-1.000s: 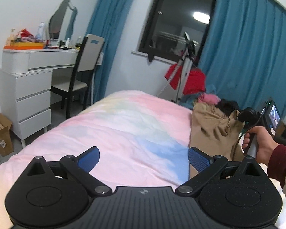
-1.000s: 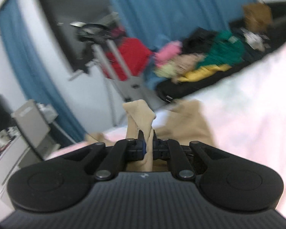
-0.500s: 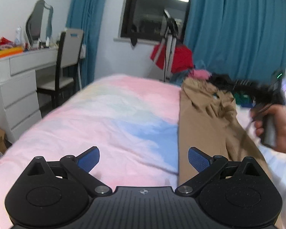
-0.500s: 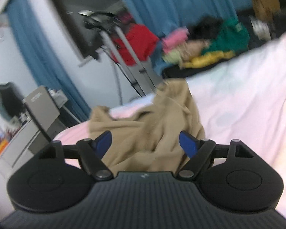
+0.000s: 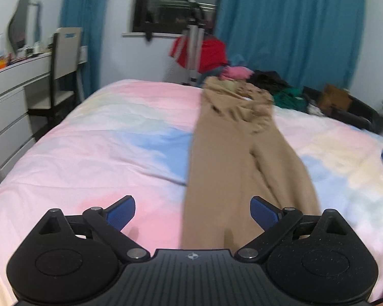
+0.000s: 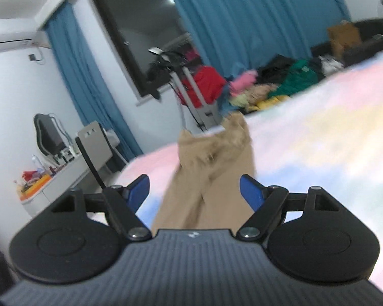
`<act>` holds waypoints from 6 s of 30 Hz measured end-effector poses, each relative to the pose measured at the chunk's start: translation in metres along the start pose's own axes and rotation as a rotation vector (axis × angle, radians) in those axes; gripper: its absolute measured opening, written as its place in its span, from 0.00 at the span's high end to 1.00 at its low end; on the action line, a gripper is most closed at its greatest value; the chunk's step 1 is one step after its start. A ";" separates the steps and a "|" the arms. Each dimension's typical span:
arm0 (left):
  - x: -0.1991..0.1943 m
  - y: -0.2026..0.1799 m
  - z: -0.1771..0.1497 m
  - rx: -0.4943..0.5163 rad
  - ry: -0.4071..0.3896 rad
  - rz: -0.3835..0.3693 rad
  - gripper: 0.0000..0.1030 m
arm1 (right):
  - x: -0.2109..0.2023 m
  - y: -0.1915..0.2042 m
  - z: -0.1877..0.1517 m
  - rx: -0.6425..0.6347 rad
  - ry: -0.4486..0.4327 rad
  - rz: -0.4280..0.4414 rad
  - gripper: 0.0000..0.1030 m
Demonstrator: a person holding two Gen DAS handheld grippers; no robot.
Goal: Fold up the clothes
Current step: 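Close the left tool on the hem end of the strip, then grasp the hem end with the right tool while the left tool holds it, then lift the hem end with both tools and fold it toward the collar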
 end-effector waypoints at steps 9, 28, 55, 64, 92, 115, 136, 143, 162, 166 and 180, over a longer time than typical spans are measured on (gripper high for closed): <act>-0.006 -0.018 -0.021 0.020 0.107 -0.131 0.19 | -0.026 -0.011 -0.019 0.089 0.030 -0.030 0.21; 0.038 -0.033 -0.052 0.172 0.307 -0.042 0.86 | -0.006 -0.038 -0.041 0.263 0.157 0.023 0.21; -0.023 -0.054 -0.011 0.388 0.100 -0.110 0.99 | 0.017 -0.066 -0.068 0.370 0.325 -0.058 0.21; -0.023 -0.043 -0.001 0.240 0.139 -0.224 0.99 | 0.023 -0.059 -0.070 0.346 0.362 -0.027 0.21; 0.050 -0.015 -0.048 -0.191 0.478 -0.337 0.38 | 0.046 -0.060 -0.112 0.275 0.597 -0.055 0.27; -0.099 -0.012 0.050 -0.197 -0.022 -0.496 0.93 | -0.071 0.011 0.029 0.057 0.320 0.104 0.86; -0.133 -0.051 0.047 -0.102 -0.087 -0.373 0.93 | -0.076 0.014 0.035 0.061 0.261 0.108 0.86; -0.030 -0.042 0.099 -0.075 -0.075 -0.294 0.92 | 0.017 0.006 0.044 0.022 0.247 0.049 0.86; 0.196 -0.012 0.046 -0.029 0.120 -0.156 0.88 | 0.192 -0.040 -0.040 -0.154 0.406 -0.115 0.84; 0.190 -0.012 0.046 -0.019 0.110 -0.151 0.81 | 0.189 -0.043 -0.039 -0.141 0.401 -0.108 0.84; 0.101 -0.025 0.060 0.055 -0.090 -0.089 0.11 | 0.123 -0.018 0.001 -0.236 0.215 -0.094 0.19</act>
Point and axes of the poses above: each gripper's, at about its wrist camera, not at the fingertips, and x roughly the way its jaws point, y to its left, z to its top, the point moved 4 cm from there along x, roughly the way its jaws point, and after that the axes turned 2 degrees about -x, right-handed, at the moved point
